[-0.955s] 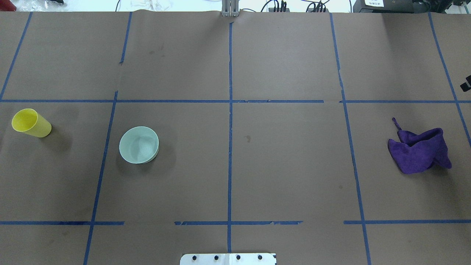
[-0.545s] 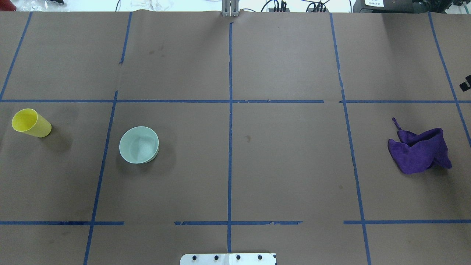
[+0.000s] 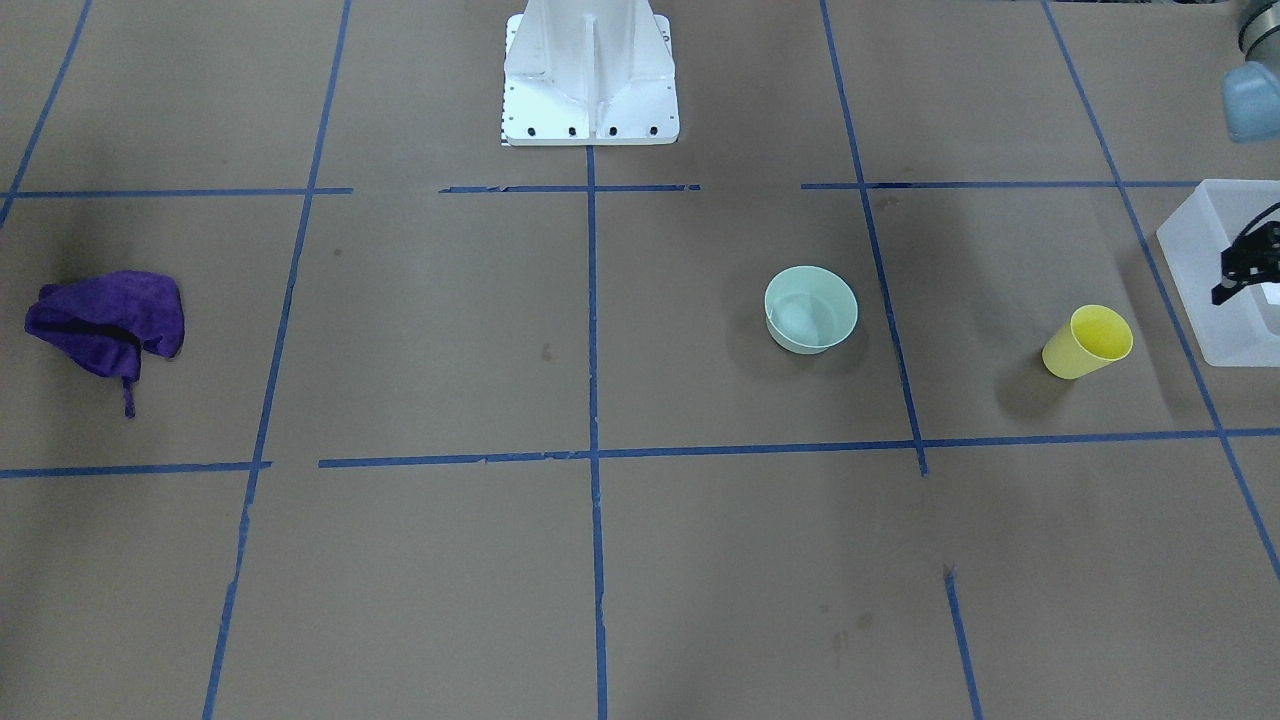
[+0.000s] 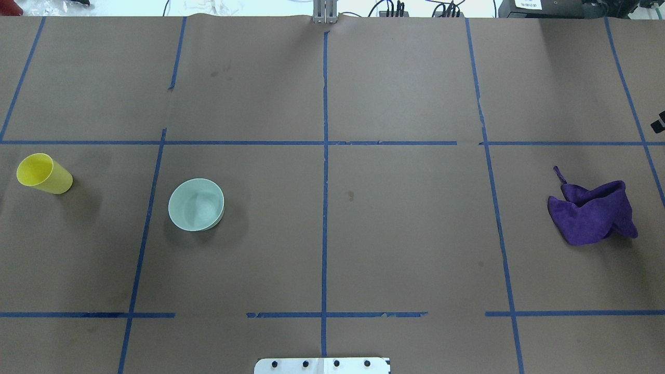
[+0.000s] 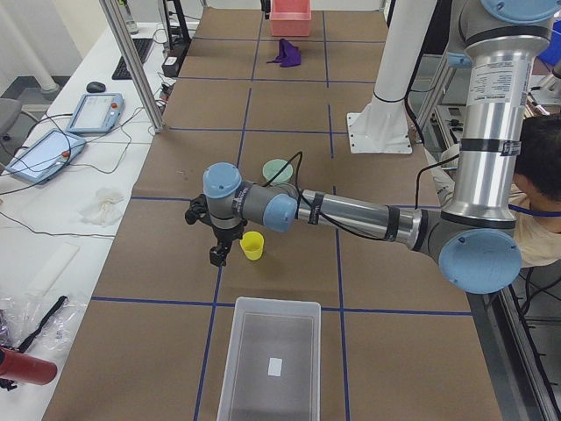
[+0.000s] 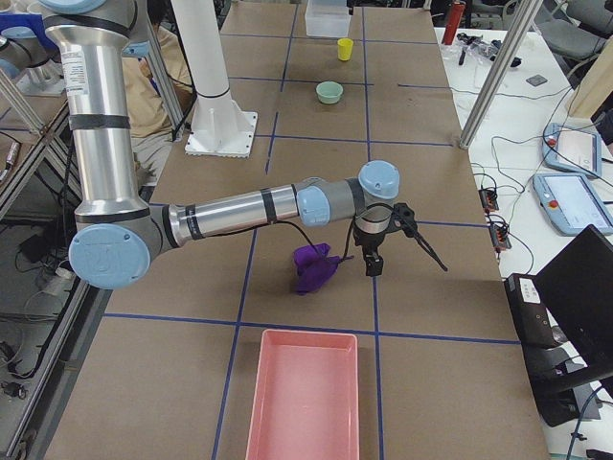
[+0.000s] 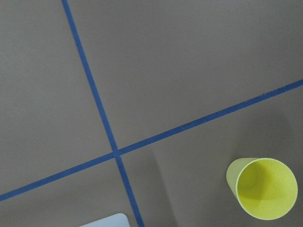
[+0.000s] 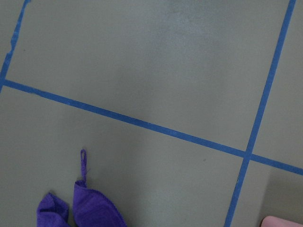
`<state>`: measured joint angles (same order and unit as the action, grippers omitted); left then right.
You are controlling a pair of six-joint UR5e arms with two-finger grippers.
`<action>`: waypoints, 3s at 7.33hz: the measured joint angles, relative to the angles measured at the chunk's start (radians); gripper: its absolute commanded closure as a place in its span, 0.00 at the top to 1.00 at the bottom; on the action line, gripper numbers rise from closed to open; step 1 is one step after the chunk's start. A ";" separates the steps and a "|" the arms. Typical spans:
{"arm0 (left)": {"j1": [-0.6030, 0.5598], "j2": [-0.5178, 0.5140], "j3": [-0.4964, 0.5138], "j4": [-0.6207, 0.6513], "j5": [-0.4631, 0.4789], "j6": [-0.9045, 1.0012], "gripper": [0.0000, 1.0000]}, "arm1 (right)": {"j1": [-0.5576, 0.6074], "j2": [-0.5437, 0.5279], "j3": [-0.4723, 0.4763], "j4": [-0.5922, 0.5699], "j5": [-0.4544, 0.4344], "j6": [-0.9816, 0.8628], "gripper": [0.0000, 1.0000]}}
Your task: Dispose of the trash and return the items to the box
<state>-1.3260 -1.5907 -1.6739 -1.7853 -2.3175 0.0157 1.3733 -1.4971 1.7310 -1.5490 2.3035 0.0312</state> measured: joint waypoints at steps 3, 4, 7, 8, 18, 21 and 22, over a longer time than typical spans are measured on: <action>0.099 0.041 0.077 -0.188 0.003 -0.158 1.00 | 0.000 -0.008 -0.004 0.066 0.004 0.007 1.00; 0.117 0.038 0.097 -0.210 0.003 -0.183 1.00 | 0.000 -0.009 -0.006 0.072 0.006 0.007 1.00; 0.145 -0.010 0.142 -0.223 0.002 -0.233 1.00 | 0.000 -0.009 -0.013 0.075 0.012 0.007 1.00; 0.147 -0.019 0.147 -0.223 0.002 -0.237 1.00 | 0.000 -0.009 -0.014 0.075 0.014 0.007 1.00; 0.203 -0.068 0.059 -0.182 0.008 -0.412 0.00 | -0.016 0.004 -0.009 0.089 0.044 0.081 1.00; 0.051 -0.105 -0.097 -0.011 -0.001 -0.402 0.00 | -0.075 -0.002 -0.007 0.231 0.045 0.310 1.00; -0.004 -0.119 -0.140 0.051 -0.001 -0.380 0.00 | -0.089 -0.004 -0.006 0.260 0.045 0.371 1.00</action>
<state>-1.3303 -1.7096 -1.8142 -1.7347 -2.3189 -0.3640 1.2843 -1.5008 1.7249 -1.2889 2.3485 0.4023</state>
